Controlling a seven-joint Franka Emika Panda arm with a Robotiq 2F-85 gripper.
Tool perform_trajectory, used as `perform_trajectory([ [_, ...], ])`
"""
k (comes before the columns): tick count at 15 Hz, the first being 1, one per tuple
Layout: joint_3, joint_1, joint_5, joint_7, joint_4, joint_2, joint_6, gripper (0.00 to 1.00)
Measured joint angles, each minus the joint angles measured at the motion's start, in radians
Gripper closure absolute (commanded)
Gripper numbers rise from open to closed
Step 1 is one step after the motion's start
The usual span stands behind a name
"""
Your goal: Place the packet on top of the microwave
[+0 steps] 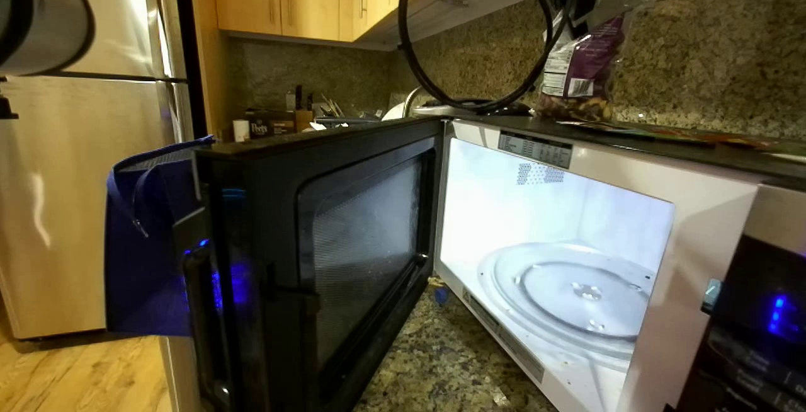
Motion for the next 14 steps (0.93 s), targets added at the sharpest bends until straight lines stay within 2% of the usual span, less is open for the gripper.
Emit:
perform_trajectory([
  [5, 0.009, 0.0, 0.007, 0.021, 0.0, -0.024, -0.026, 1.0],
  [14, 0.105, 0.006, 0.073, 0.022, 0.002, -0.038, -0.489, 1.0],
])
